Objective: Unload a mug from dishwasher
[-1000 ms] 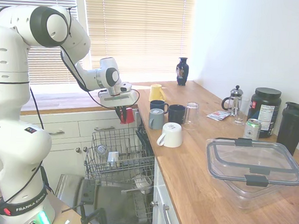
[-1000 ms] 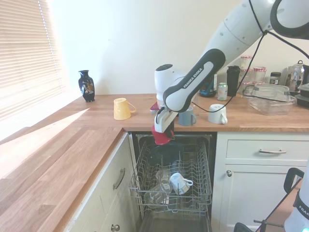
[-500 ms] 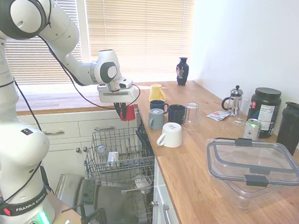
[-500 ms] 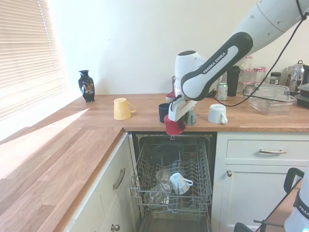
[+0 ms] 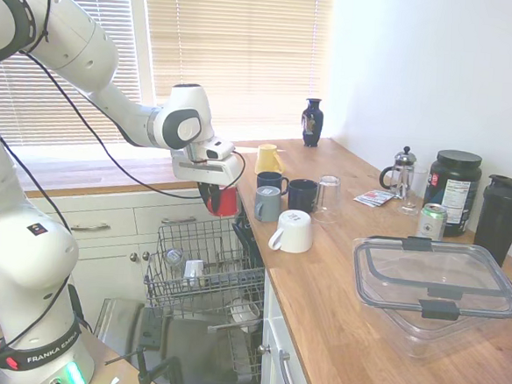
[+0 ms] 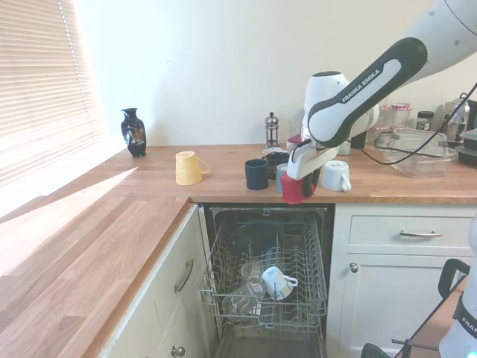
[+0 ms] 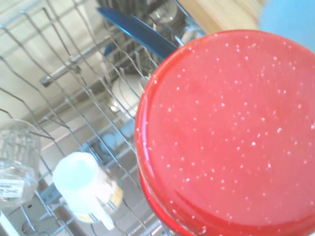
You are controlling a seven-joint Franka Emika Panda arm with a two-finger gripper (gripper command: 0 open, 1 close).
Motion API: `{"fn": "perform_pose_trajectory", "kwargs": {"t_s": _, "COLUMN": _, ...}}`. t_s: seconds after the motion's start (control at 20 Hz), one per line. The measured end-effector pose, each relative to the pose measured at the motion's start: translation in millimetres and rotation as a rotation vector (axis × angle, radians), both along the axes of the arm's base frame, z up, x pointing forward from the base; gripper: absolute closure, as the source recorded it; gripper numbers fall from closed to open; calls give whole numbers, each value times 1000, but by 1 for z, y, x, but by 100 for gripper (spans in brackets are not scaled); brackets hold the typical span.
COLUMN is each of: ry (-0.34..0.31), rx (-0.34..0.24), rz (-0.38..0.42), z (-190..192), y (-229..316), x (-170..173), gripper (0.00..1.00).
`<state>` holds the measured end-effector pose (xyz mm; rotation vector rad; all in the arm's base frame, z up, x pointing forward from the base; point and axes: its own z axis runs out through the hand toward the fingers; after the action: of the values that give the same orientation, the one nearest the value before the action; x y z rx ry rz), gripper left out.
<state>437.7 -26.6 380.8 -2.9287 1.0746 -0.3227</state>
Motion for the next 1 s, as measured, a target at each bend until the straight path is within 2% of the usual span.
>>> {"fn": "perform_pose_trajectory", "kwargs": {"t_s": 0.5, "ry": 13, "rx": 37, "rz": -66, "z": -6, "y": -40, "x": -5, "gripper": 100}}
{"fn": "perform_pose_trajectory", "kwargs": {"t_s": 1.0, "ry": 29, "rx": 73, "rz": -140, "z": -30, "y": -85, "x": -3, "gripper": 100}}
